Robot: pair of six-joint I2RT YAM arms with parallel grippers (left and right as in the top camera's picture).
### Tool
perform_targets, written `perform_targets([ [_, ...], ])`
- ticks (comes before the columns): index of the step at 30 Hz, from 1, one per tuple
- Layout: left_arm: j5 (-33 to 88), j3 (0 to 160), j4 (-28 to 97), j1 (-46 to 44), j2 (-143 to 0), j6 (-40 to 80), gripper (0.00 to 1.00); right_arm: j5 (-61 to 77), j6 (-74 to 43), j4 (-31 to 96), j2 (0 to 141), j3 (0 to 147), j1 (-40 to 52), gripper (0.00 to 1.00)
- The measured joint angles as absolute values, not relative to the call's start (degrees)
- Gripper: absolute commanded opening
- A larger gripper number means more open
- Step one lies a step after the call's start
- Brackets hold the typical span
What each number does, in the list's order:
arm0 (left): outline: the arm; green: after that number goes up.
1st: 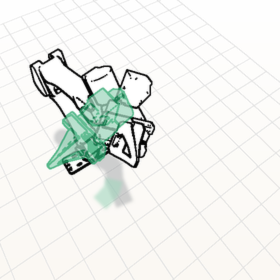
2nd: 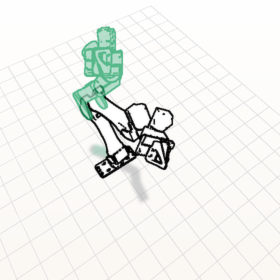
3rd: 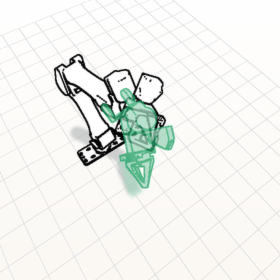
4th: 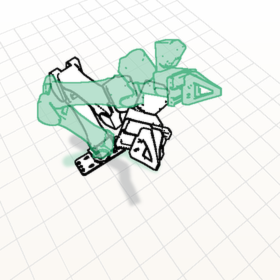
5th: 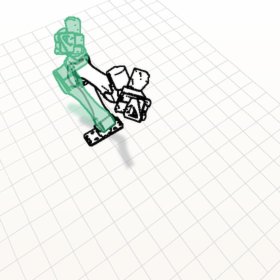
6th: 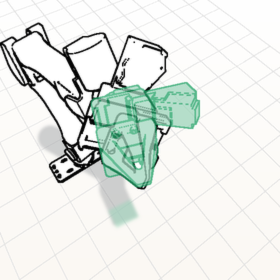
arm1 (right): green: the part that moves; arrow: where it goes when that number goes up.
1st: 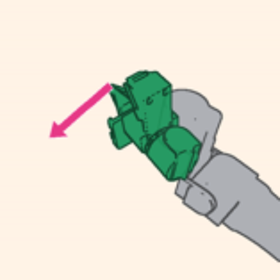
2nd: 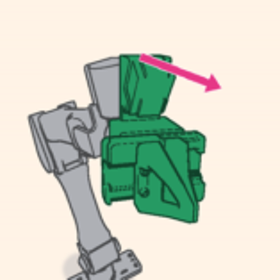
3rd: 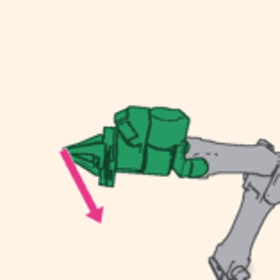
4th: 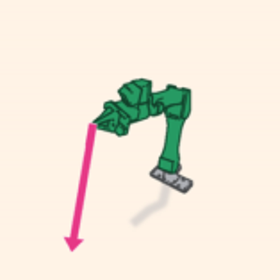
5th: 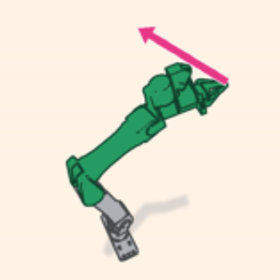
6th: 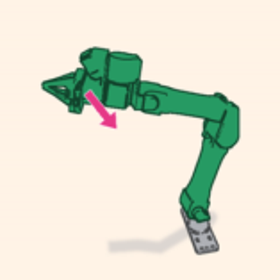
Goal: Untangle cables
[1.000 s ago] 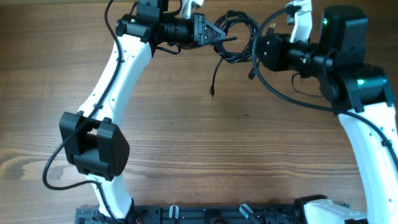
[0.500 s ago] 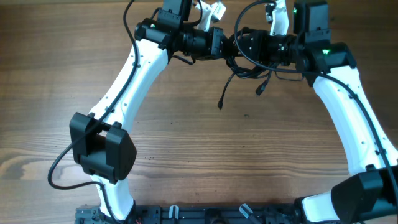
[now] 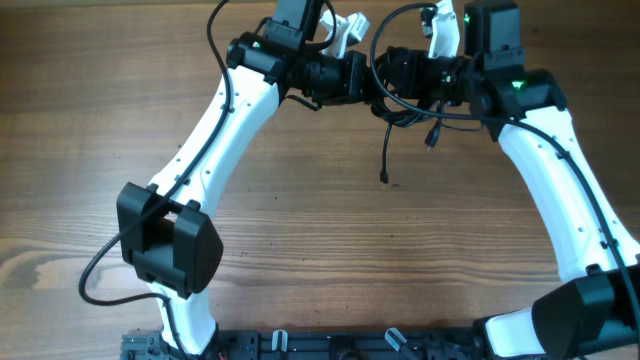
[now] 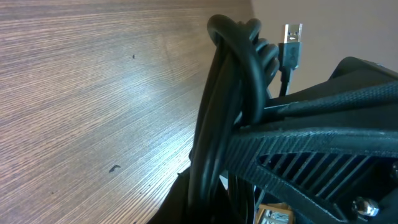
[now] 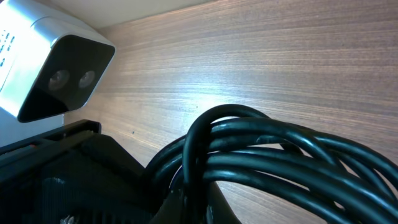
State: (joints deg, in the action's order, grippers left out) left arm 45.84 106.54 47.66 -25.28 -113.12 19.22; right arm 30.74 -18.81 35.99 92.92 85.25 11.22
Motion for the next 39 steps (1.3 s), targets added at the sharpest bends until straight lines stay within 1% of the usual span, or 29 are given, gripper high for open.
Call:
perform_targets([
  [7, 48.7, 109.3, 47.5, -28.1, -109.4, 19.2, 0.04, 40.1, -20.1, 37.2, 80.6, 83.7, 2.3, 0.04],
  [10, 49.5, 109.5, 48.3, -28.4, -108.8, 19.1, 0.04, 45.1, -20.6, 36.3, 78.0, 83.7, -1.4, 0.04],
  [13, 44.8, 107.4, 51.1, -27.9, -110.5, 19.2, 0.04, 50.0, -21.6, 33.7, 75.8, 84.4, -8.2, 0.04],
  [17, 41.8, 106.7, 51.4, -27.7, -111.7, 19.2, 0.04, 55.3, -22.1, 33.7, 75.3, 84.6, -10.9, 0.04],
  [19, 41.7, 106.7, 51.1, -27.7, -111.7, 19.2, 0.04, 56.2, -21.9, 35.0, 75.3, 84.6, -10.6, 0.15],
  [21, 41.6, 106.7, 49.5, -27.7, -111.7, 19.1, 0.04, 55.2, -21.3, 38.2, 75.4, 84.8, -8.8, 0.20],
  [23, 41.4, 106.7, 47.8, -27.7, -111.7, 17.7, 0.04, 53.7, -20.2, 40.5, 75.9, 84.9, -6.0, 0.27],
  [26, 41.1, 106.7, 46.4, -27.7, -111.7, 15.8, 0.04, 50.9, -19.2, 42.2, 77.9, 84.9, -3.0, 0.32],
  [27, 41.0, 106.7, 46.3, -27.7, -111.7, 15.6, 0.04, 49.0, -19.0, 42.8, 78.6, 84.9, -2.0, 0.34],
  [29, 38.3, 106.7, 47.4, -27.7, -111.7, 15.1, 0.04, 46.3, -18.8, 43.4, 79.2, 84.9, -0.6, 0.36],
  [30, 37.2, 106.7, 48.1, -27.7, -111.7, 15.1, 0.04, 44.9, -18.7, 43.7, 79.3, 84.9, 0.1, 0.38],
  [31, 35.6, 106.7, 48.9, -27.7, -111.7, 15.1, 0.04, 43.4, -18.7, 44.1, 79.5, 84.9, 0.6, 0.39],
  [39, 32.8, 106.7, 49.3, -27.7, -111.7, 15.0, 0.04, 32.9, -18.3, 51.9, 79.9, 84.9, 1.0, 0.38],
])
